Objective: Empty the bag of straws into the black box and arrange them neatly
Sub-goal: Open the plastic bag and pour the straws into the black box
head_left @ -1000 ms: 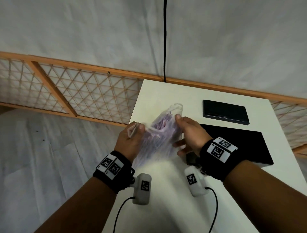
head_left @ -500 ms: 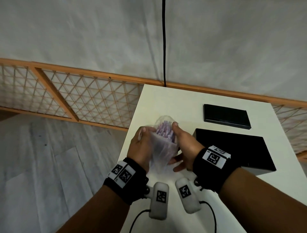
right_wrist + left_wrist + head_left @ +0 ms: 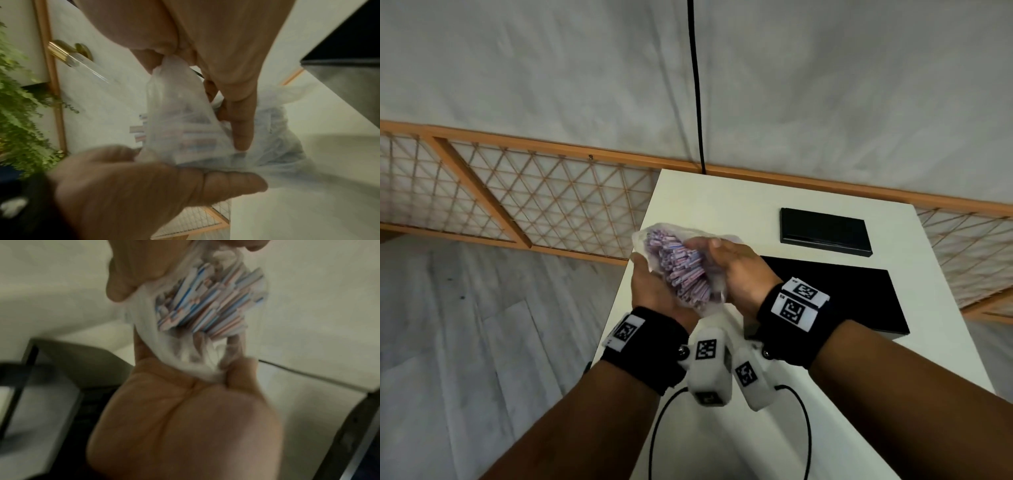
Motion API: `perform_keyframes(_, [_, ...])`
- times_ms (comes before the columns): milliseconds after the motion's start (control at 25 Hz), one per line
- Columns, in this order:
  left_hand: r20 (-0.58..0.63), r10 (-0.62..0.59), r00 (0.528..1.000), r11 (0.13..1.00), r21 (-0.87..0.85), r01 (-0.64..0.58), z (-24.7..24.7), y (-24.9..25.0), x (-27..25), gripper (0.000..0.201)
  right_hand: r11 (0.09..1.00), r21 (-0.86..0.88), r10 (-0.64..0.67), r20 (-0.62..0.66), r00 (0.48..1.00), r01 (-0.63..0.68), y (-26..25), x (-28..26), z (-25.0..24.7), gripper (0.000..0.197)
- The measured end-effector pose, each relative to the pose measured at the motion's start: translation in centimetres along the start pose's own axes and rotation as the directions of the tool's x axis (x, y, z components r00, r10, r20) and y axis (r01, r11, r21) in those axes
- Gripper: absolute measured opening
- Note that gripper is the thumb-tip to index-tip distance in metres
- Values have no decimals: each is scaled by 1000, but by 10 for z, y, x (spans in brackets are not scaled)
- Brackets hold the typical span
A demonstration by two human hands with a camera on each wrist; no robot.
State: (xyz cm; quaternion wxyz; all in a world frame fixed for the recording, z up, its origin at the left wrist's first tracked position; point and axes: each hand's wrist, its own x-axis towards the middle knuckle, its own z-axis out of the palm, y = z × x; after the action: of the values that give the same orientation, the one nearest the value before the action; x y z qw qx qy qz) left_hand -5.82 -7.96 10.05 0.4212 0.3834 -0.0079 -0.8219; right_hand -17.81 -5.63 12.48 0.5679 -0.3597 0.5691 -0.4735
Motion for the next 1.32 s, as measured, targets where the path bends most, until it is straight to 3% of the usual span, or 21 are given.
perform_keyframes(160, [-47,-10,999,998,-59,7,-18,19,10,56,994,-93,-60,67,996,66,-27,-8,-17,41])
perform_keyframes(240, [168,-123,978,986,-94,140,-14,28,8,86,988,-141,-56,86,995,68,-39,-10,-29,40])
perform_keyframes(320, [432,-107,896,994,49,95,24,8,-19,119,971,-219,-83,75,994,98,-49,-10,-39,34])
perform_keyframes(400, [443,-93,892,995,61,74,37,-1,-17,121,956,-272,-101,58,993,113,-57,-13,-48,32])
perform_keyframes(480, [579,-157,800,965,-84,250,31,-12,1,107,945,-311,-101,30,994,105,-63,-15,-60,45])
perform_keyframes(520, [529,-75,846,997,8,83,40,-20,2,97,935,-338,-101,22,995,102,-64,-16,-65,49])
perform_keyframes(560, [577,2,817,985,137,-100,47,-29,11,83,928,-360,-105,-1,994,98,-65,-15,-74,50])
perform_keyframes(600, [494,-134,859,972,236,15,51,-33,8,65,924,-373,-107,-26,994,90,-65,-15,-83,48])
perform_keyframes(640, [457,-130,880,968,250,13,47,-30,11,49,925,-371,-112,-65,992,80,-66,-14,-92,48])
perform_keyframes(680, [481,-141,866,967,256,15,59,-44,7,40,931,-357,-120,-106,987,75,-65,-13,-101,53])
perform_keyframes(760, [539,-182,822,919,391,-53,67,-54,8,65,952,-301,-115,-186,976,55,-64,-11,-118,79])
perform_keyframes(840, [509,-136,850,860,487,-154,68,-64,22,94,968,-249,-70,-138,988,34,-63,-13,-128,98])
perform_keyframes(960, [577,25,817,719,557,-416,72,-76,41,98,976,-210,-54,8,998,55,-60,-19,-143,88])
perform_keyframes(1000, [578,56,814,649,598,-470,74,-80,44,109,972,-222,-69,41,997,76,-59,-24,-148,84])
perform_keyframes(1080, [599,86,796,476,678,-561,75,-82,55,127,957,-258,-121,69,990,135,-55,-31,-159,80])
perform_keyframes(1160, [603,56,796,360,732,-579,75,-79,57,126,942,-286,-173,37,984,177,-51,-41,-167,76])
perform_keyframes(1200, [614,26,789,362,730,-580,74,-78,59,120,938,-290,-196,12,980,191,-48,-43,-171,75])
perform_keyframes(1320, [660,-65,749,479,679,-556,77,-73,53,97,916,-354,-214,-29,976,190,-37,-43,-181,83])
